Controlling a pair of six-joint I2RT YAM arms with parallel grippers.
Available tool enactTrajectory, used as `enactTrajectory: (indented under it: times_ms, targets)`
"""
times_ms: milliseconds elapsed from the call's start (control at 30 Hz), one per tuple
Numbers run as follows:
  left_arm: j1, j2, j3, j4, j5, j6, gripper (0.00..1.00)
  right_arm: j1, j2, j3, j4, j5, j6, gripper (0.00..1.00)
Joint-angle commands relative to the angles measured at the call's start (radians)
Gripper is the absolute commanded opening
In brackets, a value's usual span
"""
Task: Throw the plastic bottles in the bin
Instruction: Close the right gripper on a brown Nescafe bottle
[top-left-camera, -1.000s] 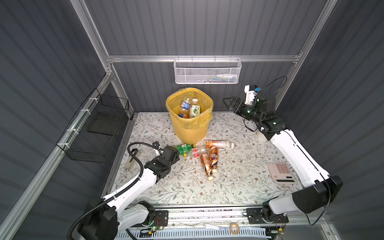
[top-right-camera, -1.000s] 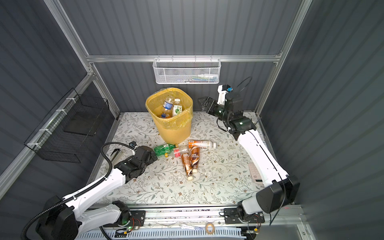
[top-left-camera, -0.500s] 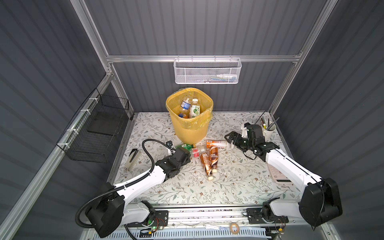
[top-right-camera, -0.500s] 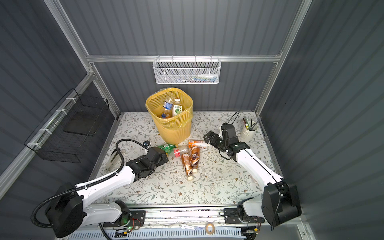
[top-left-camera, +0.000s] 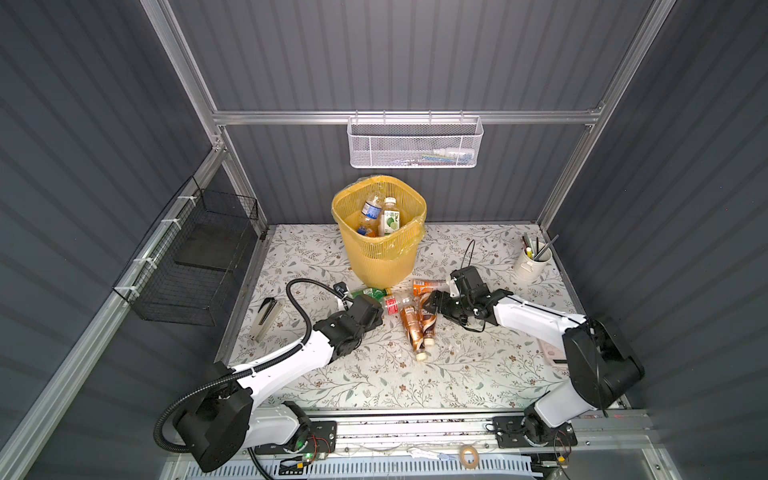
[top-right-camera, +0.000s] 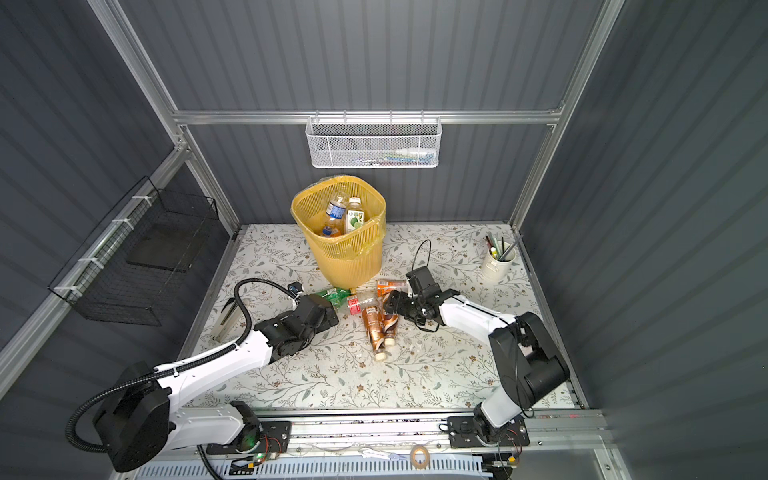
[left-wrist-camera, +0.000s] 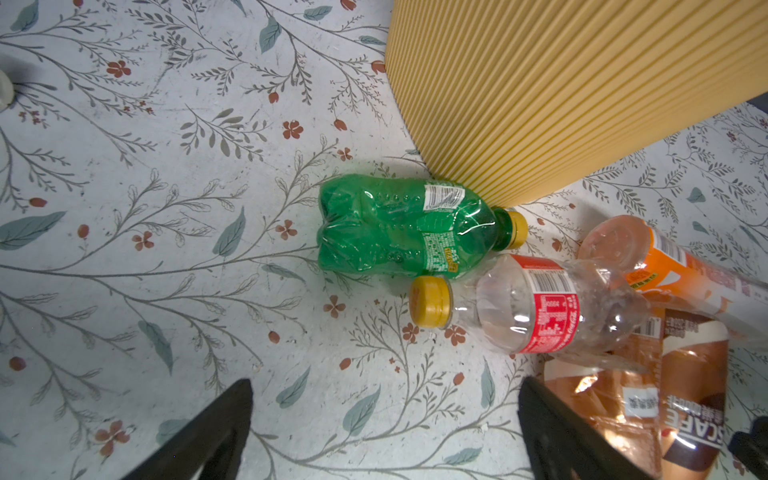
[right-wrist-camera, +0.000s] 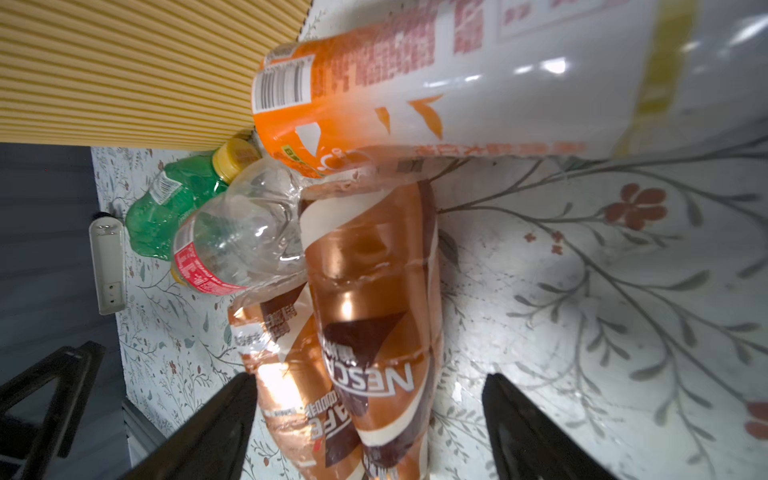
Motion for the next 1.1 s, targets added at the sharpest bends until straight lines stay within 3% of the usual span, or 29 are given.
enactTrajectory:
  times_ms: [0, 467, 700, 867, 1067]
  targets:
    - [-0.002, -0.024, -0.015, -0.015, -0.01, -0.016, 0.99, 0.014, 0.032, 0.049, -0.03, 0.01, -0.032, 0.87]
    - [-0.002, -0.049, -0.036, -0.03, -0.018, -0.021, 0.99, 0.045, 0.161, 0.136, -0.111, 0.134, -0.064, 0.72]
    - [-0.002, -0.047, -0.036, -0.034, -0.017, -0.02, 0.99, 0.062, 0.199, 0.164, -0.137, 0.131, -0.089, 0.68]
    - [-0.002, -0.058, -0.04, -0.042, -0.027, -0.022, 0.99, 0.066, 0.123, 0.105, -0.125, 0.141, -0.075, 0.55]
    - [-0.002, -0.055, -0.042, -0.046, -0.036, -0.028, 1.0, 0.056, -0.059, 0.033, -0.107, 0.203, -0.081, 0.5]
